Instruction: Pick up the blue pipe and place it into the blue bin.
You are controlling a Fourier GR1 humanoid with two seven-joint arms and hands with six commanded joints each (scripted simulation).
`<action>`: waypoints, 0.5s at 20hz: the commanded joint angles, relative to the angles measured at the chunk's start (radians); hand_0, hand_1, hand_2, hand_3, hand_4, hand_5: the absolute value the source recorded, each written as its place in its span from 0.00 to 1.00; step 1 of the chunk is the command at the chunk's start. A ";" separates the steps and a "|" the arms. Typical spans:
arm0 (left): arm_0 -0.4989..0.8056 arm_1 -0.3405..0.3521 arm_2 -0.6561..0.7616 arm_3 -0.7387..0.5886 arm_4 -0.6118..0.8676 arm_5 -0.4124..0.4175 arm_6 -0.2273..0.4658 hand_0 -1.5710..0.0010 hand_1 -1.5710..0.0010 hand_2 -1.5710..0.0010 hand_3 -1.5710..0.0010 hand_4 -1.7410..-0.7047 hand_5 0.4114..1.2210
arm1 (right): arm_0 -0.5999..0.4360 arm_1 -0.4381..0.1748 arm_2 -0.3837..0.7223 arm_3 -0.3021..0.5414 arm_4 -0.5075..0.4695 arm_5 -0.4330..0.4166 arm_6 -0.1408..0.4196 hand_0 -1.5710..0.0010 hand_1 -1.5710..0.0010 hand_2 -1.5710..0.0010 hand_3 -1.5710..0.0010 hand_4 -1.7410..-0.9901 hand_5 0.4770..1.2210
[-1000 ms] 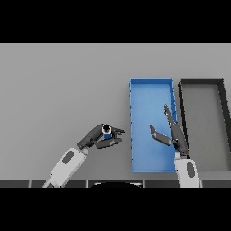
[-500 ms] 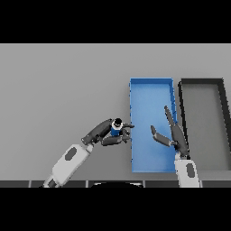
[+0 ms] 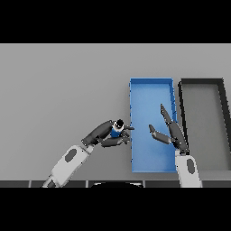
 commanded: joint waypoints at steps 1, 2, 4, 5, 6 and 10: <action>-0.002 0.004 0.007 0.013 -0.002 -0.002 -0.007 0.00 0.00 0.00 0.08 0.01 1.00 | 0.006 -0.006 -0.001 -0.014 -0.008 0.009 -0.021 1.00 1.00 1.00 1.00 0.70 0.28; -0.001 0.003 0.006 0.005 0.003 -0.003 0.001 0.00 0.00 0.00 0.08 0.01 1.00 | -0.003 -0.005 -0.014 -0.019 -0.063 0.044 -0.034 1.00 1.00 1.00 1.00 0.70 0.26; -0.002 -0.005 0.000 0.008 -0.006 -0.003 0.001 0.00 0.00 0.00 0.08 0.01 1.00 | -0.028 -0.033 -0.039 -0.049 -0.201 0.146 -0.019 1.00 1.00 1.00 1.00 0.68 0.19; -0.008 -0.004 0.005 0.008 -0.001 -0.007 -0.002 0.00 0.00 0.00 0.08 0.01 1.00 | -0.045 -0.049 -0.043 -0.082 -0.273 0.189 0.022 1.00 1.00 1.00 1.00 0.66 0.14; 0.007 -0.003 -0.003 0.004 -0.002 -0.011 -0.006 0.00 0.00 0.00 0.08 0.01 1.00 | -0.056 -0.070 -0.047 -0.112 -0.336 0.222 0.066 1.00 1.00 1.00 1.00 0.65 0.10; -0.010 -0.008 0.003 0.021 -0.017 -0.008 -0.006 0.00 0.00 0.00 0.08 0.01 1.00 | -0.133 -0.147 -0.015 -0.209 -0.560 0.345 0.220 1.00 1.00 1.00 1.00 0.55 0.04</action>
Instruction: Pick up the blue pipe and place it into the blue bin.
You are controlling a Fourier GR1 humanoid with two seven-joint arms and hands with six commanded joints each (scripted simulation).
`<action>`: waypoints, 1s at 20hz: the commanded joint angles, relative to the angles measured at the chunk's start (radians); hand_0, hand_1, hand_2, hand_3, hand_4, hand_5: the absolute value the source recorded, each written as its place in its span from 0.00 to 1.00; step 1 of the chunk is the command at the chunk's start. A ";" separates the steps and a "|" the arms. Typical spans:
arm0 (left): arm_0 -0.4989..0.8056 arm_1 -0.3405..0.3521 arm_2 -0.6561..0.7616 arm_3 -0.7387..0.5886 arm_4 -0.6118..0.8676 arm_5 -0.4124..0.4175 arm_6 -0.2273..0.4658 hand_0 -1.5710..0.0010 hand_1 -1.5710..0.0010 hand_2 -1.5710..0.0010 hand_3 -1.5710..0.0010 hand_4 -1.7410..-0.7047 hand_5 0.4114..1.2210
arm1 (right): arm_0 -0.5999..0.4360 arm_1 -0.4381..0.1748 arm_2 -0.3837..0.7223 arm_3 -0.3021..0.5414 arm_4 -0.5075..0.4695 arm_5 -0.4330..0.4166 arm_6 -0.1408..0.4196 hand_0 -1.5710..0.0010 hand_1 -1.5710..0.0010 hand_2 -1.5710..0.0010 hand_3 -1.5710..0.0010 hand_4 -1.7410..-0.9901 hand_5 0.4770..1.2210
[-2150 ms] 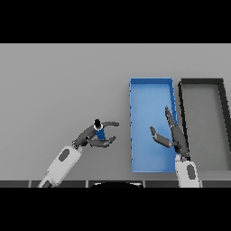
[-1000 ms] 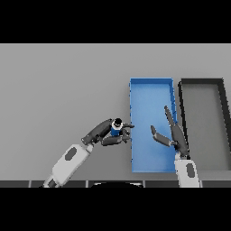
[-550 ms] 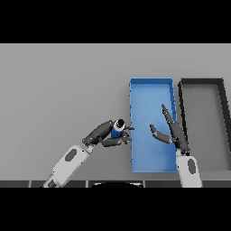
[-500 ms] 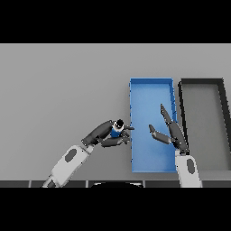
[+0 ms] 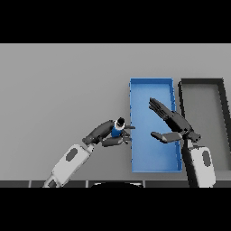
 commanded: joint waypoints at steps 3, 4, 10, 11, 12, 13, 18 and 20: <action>-0.008 0.003 0.005 0.000 -0.008 -0.002 -0.004 0.00 0.00 0.00 0.08 0.01 1.00 | -0.102 -0.039 0.044 -0.046 -0.075 0.057 0.061 1.00 1.00 1.00 1.00 0.54 0.04; -0.013 0.006 0.010 0.006 -0.008 -0.005 -0.004 0.00 0.00 0.00 0.08 0.01 1.00 | -0.113 -0.047 0.065 -0.073 -0.098 0.070 0.082 1.00 1.00 1.00 1.00 0.53 0.03; -0.012 -0.001 0.009 0.001 -0.006 -0.018 0.005 0.00 0.00 0.00 0.08 0.01 1.00 | -0.243 -0.014 0.153 -0.076 -0.070 0.112 0.133 1.00 1.00 1.00 1.00 0.56 0.02; -0.013 0.000 0.006 0.001 -0.012 -0.021 -0.004 0.00 0.00 0.00 0.08 0.01 1.00 | -0.269 0.001 0.168 -0.066 -0.066 0.119 0.138 1.00 1.00 1.00 1.00 0.58 0.03; -0.009 0.007 0.013 -0.001 -0.002 -0.035 -0.027 0.00 0.00 0.00 0.06 0.07 1.00 | -0.284 0.006 0.177 -0.065 -0.067 0.126 0.140 1.00 1.00 1.00 1.00 0.60 0.03; 0.006 0.004 0.001 -0.008 -0.010 -0.035 -0.037 0.00 0.00 0.00 0.05 0.11 1.00 | -0.304 0.016 0.190 -0.063 -0.058 0.134 0.139 1.00 1.00 1.00 1.00 0.63 0.04; -0.013 0.008 0.025 0.010 -0.014 -0.068 -0.023 0.00 0.00 0.00 0.02 0.22 1.00 | -0.384 0.083 0.244 -0.001 -0.013 0.131 0.200 1.00 1.00 1.00 1.00 0.70 0.04; -0.004 0.000 0.030 0.009 -0.026 -0.073 -0.027 0.00 0.00 0.00 0.01 0.25 1.00 | -0.416 0.108 0.252 0.037 -0.016 0.137 0.210 1.00 1.00 1.00 1.00 0.71 0.03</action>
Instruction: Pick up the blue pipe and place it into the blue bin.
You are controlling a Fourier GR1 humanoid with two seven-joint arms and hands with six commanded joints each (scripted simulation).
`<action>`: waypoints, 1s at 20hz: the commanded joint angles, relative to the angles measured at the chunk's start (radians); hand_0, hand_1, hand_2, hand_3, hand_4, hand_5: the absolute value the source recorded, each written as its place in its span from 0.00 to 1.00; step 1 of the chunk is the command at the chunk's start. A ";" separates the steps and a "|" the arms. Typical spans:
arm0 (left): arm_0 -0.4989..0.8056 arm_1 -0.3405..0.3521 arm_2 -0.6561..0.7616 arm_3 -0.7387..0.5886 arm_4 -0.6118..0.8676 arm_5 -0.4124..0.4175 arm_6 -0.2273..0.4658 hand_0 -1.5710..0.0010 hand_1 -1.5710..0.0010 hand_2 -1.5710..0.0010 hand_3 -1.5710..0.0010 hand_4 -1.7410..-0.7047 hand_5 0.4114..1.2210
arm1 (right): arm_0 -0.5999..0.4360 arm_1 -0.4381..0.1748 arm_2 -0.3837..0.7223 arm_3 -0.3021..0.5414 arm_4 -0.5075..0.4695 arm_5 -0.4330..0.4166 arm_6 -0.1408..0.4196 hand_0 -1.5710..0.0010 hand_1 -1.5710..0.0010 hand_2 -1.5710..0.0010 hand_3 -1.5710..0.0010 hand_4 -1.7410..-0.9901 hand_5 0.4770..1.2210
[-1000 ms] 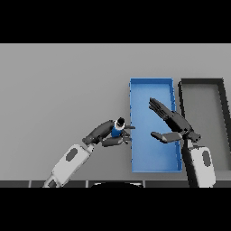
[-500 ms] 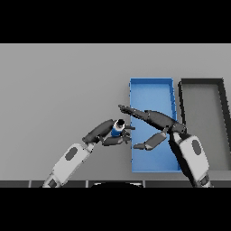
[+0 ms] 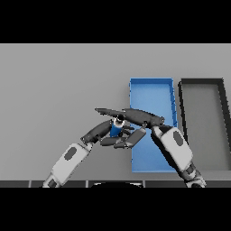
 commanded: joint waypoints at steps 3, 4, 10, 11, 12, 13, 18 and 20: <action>-0.010 -0.018 0.008 0.011 -0.004 -0.004 0.023 0.00 0.00 0.00 0.18 0.17 1.00 | -0.051 0.032 0.014 0.040 -0.002 0.013 0.027 0.93 0.91 0.90 0.93 0.60 0.01; -0.013 -0.017 -0.003 0.009 -0.044 0.018 0.064 0.00 0.00 0.00 0.24 0.13 1.00 | -0.064 0.041 0.015 0.050 -0.001 0.022 0.015 0.83 0.81 0.80 0.84 0.52 0.00; 0.007 -0.027 0.011 -0.008 -0.048 0.005 0.049 0.00 0.01 0.00 0.12 0.04 1.00 | -0.100 0.070 0.039 0.094 -0.054 0.008 -0.039 0.23 0.23 0.22 0.28 0.36 0.37; 0.012 -0.042 0.017 0.003 -0.043 -0.003 0.032 0.00 0.01 0.00 0.09 0.03 1.00 | -0.100 0.069 0.040 0.100 -0.048 0.010 -0.058 0.18 0.18 0.18 0.23 0.38 0.50; 0.023 -0.043 0.023 -0.003 -0.041 -0.012 0.031 0.00 0.01 0.00 0.08 0.02 1.00 | -0.093 0.066 0.049 0.091 -0.037 0.011 -0.075 0.15 0.14 0.14 0.18 0.39 0.60; 0.018 -0.049 0.033 0.005 -0.050 -0.016 0.040 0.00 0.00 0.00 0.06 0.02 1.00 | -0.086 0.059 0.059 0.085 0.006 0.020 -0.121 0.12 0.12 0.12 0.14 0.40 0.68; 0.012 -0.056 0.048 -0.004 -0.063 -0.042 0.057 0.00 0.00 0.00 0.02 0.01 1.00 | -0.087 0.034 0.073 0.066 -0.018 0.025 -0.153 0.04 0.04 0.04 0.05 0.37 0.89; 0.016 -0.054 0.050 -0.013 -0.068 -0.047 0.042 0.00 0.00 0.00 0.08 0.02 1.00 | -0.091 0.046 0.080 0.064 -0.044 0.003 -0.132 0.02 0.02 0.02 0.03 0.35 0.93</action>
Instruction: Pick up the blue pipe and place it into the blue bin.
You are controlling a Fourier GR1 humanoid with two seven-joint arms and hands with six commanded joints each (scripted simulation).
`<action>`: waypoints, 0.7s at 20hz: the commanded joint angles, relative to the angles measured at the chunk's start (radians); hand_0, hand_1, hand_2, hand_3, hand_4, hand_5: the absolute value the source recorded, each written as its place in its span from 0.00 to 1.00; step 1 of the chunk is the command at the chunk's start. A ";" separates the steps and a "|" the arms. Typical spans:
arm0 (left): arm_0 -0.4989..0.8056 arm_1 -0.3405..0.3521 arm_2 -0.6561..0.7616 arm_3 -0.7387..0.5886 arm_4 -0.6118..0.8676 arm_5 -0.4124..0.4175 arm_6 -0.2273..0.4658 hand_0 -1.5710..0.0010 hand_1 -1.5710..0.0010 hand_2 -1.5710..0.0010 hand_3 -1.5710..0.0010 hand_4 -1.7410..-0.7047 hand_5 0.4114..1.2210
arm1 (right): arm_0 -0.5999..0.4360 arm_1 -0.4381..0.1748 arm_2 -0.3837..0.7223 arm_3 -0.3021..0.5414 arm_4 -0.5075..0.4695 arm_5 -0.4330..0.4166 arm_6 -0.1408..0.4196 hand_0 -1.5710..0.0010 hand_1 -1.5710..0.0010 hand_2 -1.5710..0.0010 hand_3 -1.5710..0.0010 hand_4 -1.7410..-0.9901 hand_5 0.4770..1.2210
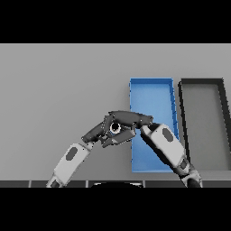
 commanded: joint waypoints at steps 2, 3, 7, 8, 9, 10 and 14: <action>-0.003 0.012 0.003 -0.003 -0.040 -0.005 0.001 0.17 0.21 0.24 0.23 0.19 1.00 | -0.004 -0.009 -0.009 -0.001 0.007 -0.006 0.008 0.02 0.02 0.02 0.02 0.35 0.96; -0.005 0.014 0.002 -0.001 -0.061 -0.014 0.003 0.33 0.37 0.40 0.39 0.30 1.00 | 0.001 -0.013 -0.003 -0.016 0.021 -0.013 0.006 0.01 0.01 0.01 0.02 0.34 0.97; -0.006 0.012 0.015 0.007 -0.146 -0.069 -0.031 0.73 0.74 0.75 0.75 0.65 0.91 | 0.009 -0.016 0.001 -0.031 0.040 -0.036 0.022 0.01 0.01 0.01 0.01 0.34 0.99; 0.008 0.016 0.015 -0.008 -0.175 -0.065 -0.048 0.78 0.79 0.80 0.80 0.71 0.80 | 0.003 -0.015 -0.002 -0.030 0.039 -0.039 0.023 0.00 0.00 0.00 0.01 0.34 0.99; 0.014 0.013 0.014 0.000 -0.186 -0.064 -0.058 0.83 0.83 0.84 0.84 0.76 0.69 | 0.002 -0.008 0.001 -0.024 0.045 -0.040 0.034 0.00 0.00 0.00 0.00 0.34 0.99; 0.012 0.008 0.022 0.005 -0.183 -0.057 -0.048 0.86 0.87 0.87 0.87 0.79 0.60 | -0.003 -0.006 -0.004 -0.022 0.042 -0.039 0.040 0.00 0.00 0.00 0.00 0.34 0.99; 0.020 -0.010 0.041 0.011 -0.142 -0.059 -0.032 0.94 0.95 0.95 0.95 0.84 0.35 | 0.016 0.010 -0.008 -0.027 0.078 -0.035 0.026 0.00 0.00 0.00 0.00 0.34 1.00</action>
